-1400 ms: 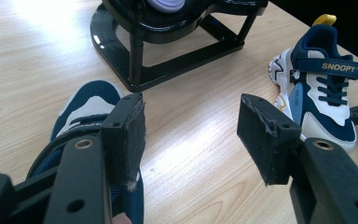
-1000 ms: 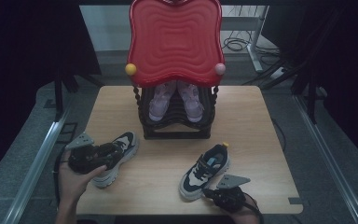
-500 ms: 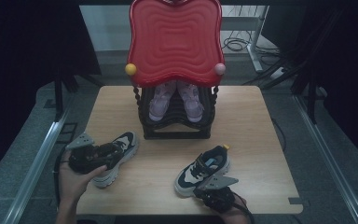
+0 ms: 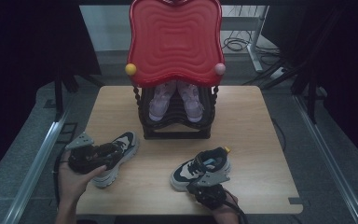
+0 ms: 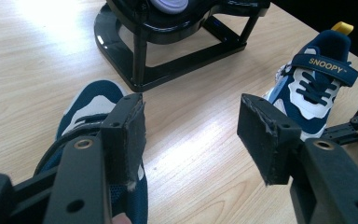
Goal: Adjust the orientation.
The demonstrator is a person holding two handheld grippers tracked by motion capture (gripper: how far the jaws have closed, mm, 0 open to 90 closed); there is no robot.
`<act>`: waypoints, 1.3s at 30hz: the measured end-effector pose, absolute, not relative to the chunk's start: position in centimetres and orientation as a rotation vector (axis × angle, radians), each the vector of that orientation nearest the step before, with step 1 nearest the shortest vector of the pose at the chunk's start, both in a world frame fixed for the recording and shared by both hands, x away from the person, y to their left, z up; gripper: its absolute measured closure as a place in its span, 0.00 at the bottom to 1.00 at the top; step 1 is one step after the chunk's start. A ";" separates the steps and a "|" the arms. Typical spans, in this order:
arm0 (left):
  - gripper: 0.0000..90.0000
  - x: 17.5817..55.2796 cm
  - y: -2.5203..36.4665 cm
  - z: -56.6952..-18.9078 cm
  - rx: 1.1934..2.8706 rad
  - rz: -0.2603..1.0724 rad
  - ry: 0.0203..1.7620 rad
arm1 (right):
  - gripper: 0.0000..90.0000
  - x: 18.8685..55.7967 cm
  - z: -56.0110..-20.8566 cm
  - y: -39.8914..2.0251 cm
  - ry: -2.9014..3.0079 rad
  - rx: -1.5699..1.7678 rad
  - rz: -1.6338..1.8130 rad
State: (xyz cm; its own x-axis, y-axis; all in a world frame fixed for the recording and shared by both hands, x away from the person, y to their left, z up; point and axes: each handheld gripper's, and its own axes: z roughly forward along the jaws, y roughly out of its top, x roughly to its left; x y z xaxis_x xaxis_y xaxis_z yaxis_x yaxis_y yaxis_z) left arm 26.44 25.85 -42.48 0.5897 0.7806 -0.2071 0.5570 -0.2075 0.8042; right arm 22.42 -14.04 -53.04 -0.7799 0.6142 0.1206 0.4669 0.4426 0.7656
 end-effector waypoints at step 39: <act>0.46 26.4 26.2 -42.6 1.899 0.325 1.100 | 1.00 26.1 -53.0 -9.6 2.456 0.995 1.201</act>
State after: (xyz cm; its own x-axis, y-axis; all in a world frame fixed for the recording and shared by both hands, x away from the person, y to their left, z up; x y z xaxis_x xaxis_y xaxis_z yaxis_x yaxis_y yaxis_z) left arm 26.42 26.16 -42.55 0.5714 0.7973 -0.1942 0.5633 -0.2090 0.7994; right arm 26.11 -9.60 -52.97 -0.7424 0.6646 0.0844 0.4747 0.4330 0.7662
